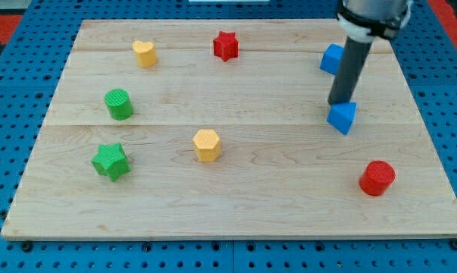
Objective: Place the cube above the triangle
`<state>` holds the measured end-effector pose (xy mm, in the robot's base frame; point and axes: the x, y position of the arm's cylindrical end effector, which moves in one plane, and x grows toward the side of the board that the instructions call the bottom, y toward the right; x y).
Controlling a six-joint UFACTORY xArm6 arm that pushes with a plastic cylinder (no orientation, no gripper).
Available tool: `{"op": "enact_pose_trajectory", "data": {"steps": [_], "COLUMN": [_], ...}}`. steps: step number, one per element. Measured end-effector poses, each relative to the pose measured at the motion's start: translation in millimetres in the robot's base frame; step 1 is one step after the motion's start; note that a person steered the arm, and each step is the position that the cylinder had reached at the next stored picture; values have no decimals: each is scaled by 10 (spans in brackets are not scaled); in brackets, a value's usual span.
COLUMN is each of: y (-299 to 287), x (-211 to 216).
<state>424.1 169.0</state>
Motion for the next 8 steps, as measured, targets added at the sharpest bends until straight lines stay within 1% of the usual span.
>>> {"op": "enact_pose_trajectory", "data": {"steps": [1,2,3,4,5,6,7,8], "y": [41,-547,331,677,195,10,62,-562], "x": [225,-153,-450,-1152,-1500,-882,-777,-1119]}}
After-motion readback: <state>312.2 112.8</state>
